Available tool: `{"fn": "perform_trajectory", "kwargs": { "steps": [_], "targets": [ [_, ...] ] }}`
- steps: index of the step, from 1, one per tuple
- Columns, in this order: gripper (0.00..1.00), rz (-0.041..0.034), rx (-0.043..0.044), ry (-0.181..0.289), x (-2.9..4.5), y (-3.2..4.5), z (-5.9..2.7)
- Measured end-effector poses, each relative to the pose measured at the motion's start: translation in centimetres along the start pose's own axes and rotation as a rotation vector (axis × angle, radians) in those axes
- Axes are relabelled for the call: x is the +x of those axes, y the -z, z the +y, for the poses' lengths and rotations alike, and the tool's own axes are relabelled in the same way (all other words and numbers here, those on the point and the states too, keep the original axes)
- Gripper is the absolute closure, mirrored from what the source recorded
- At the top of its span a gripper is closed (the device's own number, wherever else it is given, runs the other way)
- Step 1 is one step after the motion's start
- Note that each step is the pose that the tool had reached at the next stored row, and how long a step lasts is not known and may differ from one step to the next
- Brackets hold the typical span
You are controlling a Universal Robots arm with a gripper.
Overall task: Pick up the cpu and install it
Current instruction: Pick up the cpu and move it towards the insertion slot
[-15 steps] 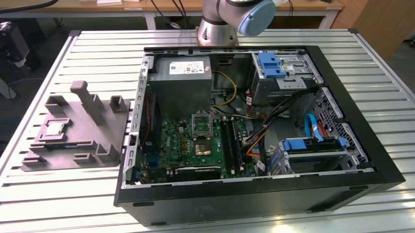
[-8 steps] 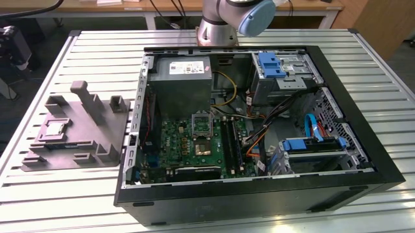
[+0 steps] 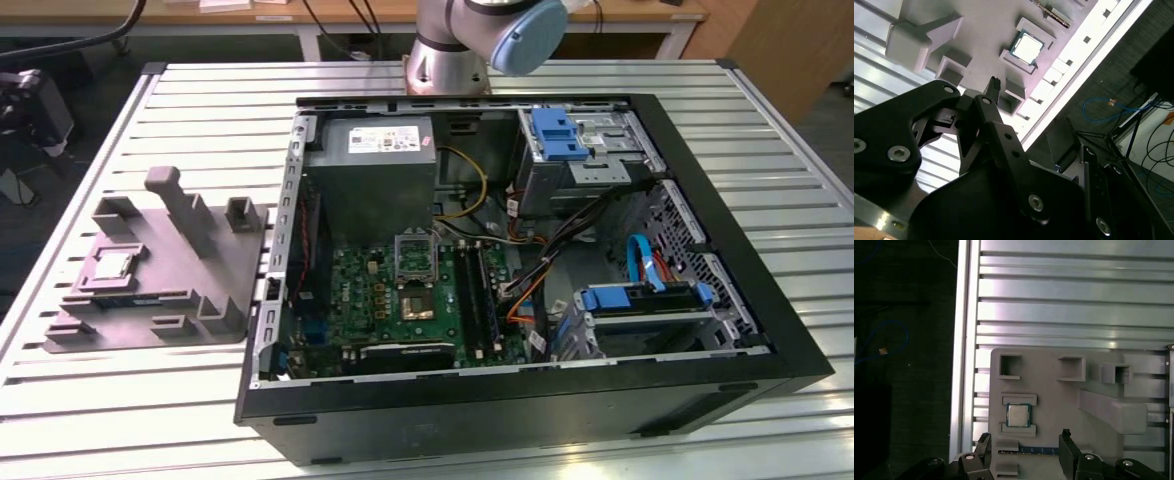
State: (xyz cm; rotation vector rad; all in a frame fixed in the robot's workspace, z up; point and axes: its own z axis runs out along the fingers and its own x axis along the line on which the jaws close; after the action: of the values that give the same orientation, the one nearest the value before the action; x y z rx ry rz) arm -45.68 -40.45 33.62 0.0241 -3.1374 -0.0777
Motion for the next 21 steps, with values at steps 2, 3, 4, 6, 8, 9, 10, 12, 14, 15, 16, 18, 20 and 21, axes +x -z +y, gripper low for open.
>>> {"fn": "perform_trajectory", "kwargs": {
  "steps": [2,3,4,6,8,9,10,12,14,15,16,18,20,21],
  "targets": [
    [0.35,0.0000,0.0001,0.000,0.00,-0.35,-0.13],
    [0.35,0.0001,0.0002,0.000,0.01,-0.52,-0.23],
    [0.35,0.0001,0.0002,0.000,0.01,-0.70,-0.34],
    [0.35,0.0001,0.0002,0.000,0.01,-1.06,-0.48],
    [0.35,0.0016,0.0002,0.016,0.02,-1.41,-0.54],
    [0.35,0.0027,0.0003,0.032,0.02,-1.56,-0.55],
    [0.35,0.0034,0.0004,0.046,0.01,-1.72,-0.56],
    [0.35,0.0038,0.0003,0.052,0.01,-2.08,-0.58],
    [0.35,0.0037,0.0003,0.052,0.01,-2.44,-0.60],
    [0.35,0.0036,0.0002,0.051,0.01,-2.64,-0.61],
    [0.35,0.0035,0.0002,0.049,0.01,-2.82,-0.62],
    [0.35,0.0031,0.0003,0.042,0.01,-3.18,-0.64],
    [0.35,0.0031,0.0003,0.040,0.01,-3.53,-0.66],
    [0.35,0.0030,0.0003,0.039,0.01,-3.72,-0.67]
  ]
}}
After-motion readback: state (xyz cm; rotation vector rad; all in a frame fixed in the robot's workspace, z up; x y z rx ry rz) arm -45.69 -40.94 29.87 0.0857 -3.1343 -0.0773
